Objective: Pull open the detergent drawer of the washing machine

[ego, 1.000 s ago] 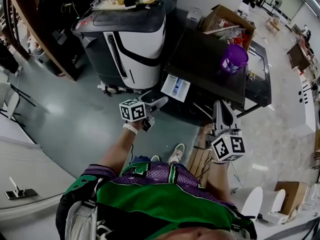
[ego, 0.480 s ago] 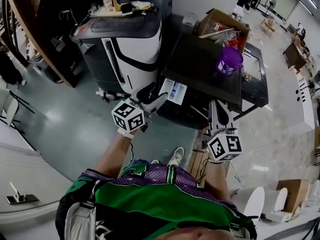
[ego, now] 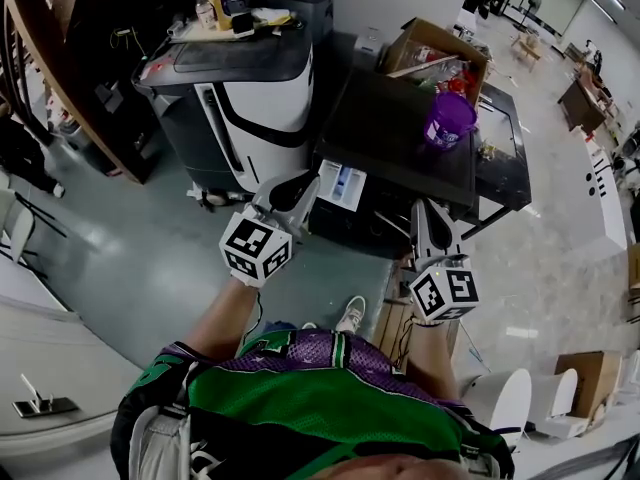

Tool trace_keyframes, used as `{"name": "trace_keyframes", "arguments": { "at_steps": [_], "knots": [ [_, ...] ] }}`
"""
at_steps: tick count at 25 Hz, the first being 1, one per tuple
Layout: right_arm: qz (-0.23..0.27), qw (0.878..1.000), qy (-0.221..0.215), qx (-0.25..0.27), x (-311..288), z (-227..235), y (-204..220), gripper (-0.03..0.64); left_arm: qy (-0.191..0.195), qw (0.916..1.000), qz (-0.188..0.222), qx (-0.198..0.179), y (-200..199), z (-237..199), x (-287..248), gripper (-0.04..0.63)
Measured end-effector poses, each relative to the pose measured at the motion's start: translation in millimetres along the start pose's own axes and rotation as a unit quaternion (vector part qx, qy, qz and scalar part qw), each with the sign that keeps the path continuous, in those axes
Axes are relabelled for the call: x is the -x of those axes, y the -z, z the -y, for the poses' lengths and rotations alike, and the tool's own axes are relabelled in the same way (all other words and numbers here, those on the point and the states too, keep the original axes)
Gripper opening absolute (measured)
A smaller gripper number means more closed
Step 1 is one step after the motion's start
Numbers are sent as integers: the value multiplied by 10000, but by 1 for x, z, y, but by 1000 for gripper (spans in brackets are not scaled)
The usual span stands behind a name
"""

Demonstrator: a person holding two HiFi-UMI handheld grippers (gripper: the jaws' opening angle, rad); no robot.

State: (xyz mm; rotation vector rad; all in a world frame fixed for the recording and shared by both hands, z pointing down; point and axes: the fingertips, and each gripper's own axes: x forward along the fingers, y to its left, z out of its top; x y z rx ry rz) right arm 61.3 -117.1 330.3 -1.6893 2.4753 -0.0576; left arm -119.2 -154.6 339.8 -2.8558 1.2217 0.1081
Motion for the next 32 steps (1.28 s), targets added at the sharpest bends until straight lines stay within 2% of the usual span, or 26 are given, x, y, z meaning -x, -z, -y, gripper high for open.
{"name": "trace_keyframes", "arguments": {
  "at_steps": [4,9,32],
  "knots": [
    [-13,9999,42,94,1,-1,-1,2,-37,10000,13,-65,-4,2,2,18],
    [-42,9993,213,310,0,1,-5,2,-66,9999,120,33,-12,0,3,18],
    [-84,9991,198,357,-12,-4,-6,0,-138,9996,211,113,-15,-14,3,18]
  ]
}}
